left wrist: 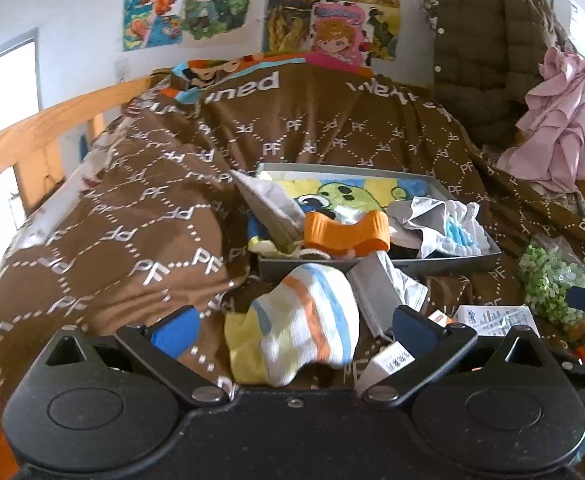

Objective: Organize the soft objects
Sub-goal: 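Close the left gripper on the striped cloth while the right grasps the white mask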

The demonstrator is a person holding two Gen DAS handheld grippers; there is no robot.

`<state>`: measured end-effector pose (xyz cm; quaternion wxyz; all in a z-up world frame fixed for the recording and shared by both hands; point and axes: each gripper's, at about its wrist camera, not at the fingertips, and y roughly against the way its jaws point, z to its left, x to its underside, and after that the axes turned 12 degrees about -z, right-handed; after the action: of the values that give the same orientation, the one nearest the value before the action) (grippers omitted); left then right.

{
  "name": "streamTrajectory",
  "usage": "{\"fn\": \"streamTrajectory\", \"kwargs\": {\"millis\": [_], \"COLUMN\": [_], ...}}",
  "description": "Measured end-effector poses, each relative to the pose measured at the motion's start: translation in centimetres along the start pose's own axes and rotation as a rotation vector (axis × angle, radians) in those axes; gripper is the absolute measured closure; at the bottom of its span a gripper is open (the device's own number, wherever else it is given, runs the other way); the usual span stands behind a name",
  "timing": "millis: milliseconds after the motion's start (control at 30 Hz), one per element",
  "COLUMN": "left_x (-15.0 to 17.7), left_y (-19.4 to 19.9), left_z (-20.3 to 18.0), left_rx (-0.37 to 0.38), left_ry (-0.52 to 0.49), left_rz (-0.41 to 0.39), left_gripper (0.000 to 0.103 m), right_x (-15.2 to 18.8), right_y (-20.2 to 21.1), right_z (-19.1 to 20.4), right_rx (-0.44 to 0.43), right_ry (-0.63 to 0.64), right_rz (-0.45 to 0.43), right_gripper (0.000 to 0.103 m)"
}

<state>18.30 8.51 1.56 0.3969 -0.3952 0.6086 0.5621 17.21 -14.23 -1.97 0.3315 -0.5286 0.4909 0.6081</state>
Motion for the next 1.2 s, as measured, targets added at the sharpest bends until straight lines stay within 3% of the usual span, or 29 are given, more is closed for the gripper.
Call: {"fn": "streamTrajectory", "kwargs": {"millis": [200, 500, 733, 900, 1200], "left_x": [0.4, 1.4, 2.4, 3.1, 4.2], "left_y": [-2.0, -5.0, -5.9, -6.9, -8.0], "left_z": [0.1, 1.2, 2.4, 2.8, 3.1], "left_rx": [0.078, 0.167, 0.189, 0.213, 0.192], "left_ry": [-0.021, -0.019, 0.033, 0.067, 0.086], "left_rz": [-0.031, -0.002, -0.009, 0.035, 0.107], "left_gripper": [0.001, 0.001, 0.005, 0.018, 0.043], "right_x": [0.2, 0.0, -0.6, -0.5, 0.7], "right_y": [-3.3, -9.1, -12.1, -13.2, -15.1], "right_z": [-0.4, -0.3, -1.2, -0.8, -0.2], "right_rx": [0.021, -0.021, -0.098, -0.14, -0.152], "right_ry": [0.049, 0.137, 0.017, -0.012, -0.059], "right_rz": [0.018, 0.046, 0.124, 0.152, 0.228], "right_gripper": [0.0, 0.0, 0.0, 0.0, 0.012]}}
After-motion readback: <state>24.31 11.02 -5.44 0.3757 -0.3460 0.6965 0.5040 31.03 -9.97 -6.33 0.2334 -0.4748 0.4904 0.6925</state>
